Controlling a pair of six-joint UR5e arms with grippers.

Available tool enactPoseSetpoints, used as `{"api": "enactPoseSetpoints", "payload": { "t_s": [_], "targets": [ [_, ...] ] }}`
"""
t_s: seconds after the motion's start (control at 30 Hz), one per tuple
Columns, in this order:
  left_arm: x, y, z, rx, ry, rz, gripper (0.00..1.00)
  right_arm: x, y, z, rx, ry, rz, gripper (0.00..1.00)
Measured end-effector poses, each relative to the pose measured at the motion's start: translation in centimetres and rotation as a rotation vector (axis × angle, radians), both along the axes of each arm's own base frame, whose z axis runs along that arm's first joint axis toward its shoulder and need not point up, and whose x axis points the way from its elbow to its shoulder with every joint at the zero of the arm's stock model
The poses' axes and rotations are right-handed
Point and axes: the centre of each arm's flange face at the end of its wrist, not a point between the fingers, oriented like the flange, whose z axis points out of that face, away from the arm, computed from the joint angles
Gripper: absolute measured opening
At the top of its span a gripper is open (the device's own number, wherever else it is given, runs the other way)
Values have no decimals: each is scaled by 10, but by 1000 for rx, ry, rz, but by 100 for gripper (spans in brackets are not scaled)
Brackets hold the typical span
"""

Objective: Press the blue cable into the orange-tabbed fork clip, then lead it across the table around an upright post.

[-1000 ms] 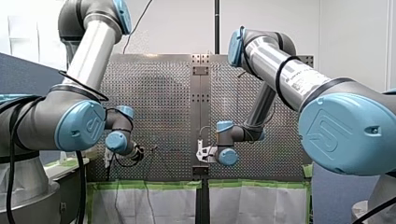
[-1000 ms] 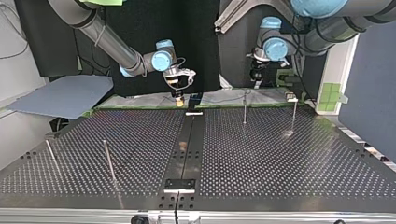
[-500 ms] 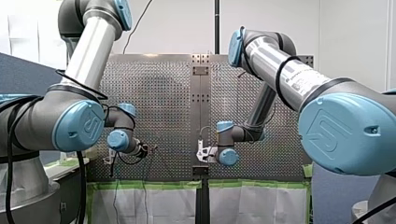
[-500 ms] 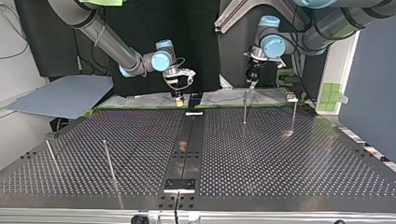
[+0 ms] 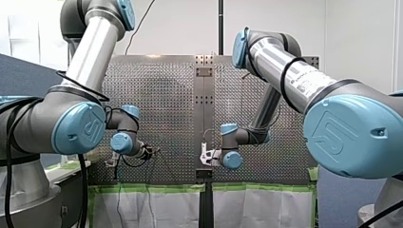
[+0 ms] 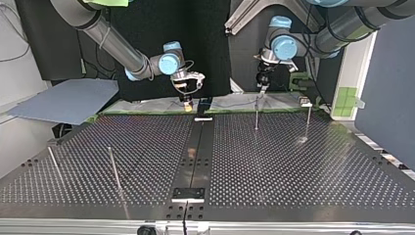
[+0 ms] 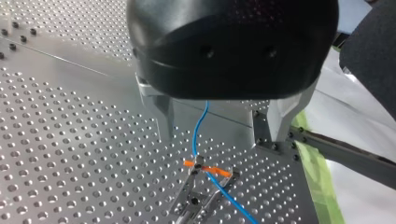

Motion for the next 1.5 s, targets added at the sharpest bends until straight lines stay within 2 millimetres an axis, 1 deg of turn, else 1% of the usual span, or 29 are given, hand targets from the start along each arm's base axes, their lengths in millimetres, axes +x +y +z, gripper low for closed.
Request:
{"api": "enactPoseSetpoints", "payload": {
  "t_s": [0.47, 0.67, 0.87, 1.1, 1.17, 1.33, 1.5],
  "targets": [
    [-1, -2, 0, 6, -1, 5, 100, 0, 4, -3, 15, 11, 6, 0],
    [-4, -10, 0, 20, -8, -18, 100, -1, 3, -4, 20, 17, 4, 0],
    [1, -27, 7, 4, -58, -28, 100, -2, 2, -4, 18, 19, 2, 0],
    [18, -52, 22, -55, -142, -16, 100, -3, 1, -5, 16, 21, 0, 0],
    [19, -59, 23, -71, -147, -12, 100, -3, 1, -5, 15, 20, 0, 0],
    [19, -78, 14, -104, -126, -4, 100, -4, 0, -6, 14, 20, -2, 0],
    [20, -97, 2, -100, -112, -9, 100, -4, 1, -6, 16, 21, -1, 0]
  ]
}}
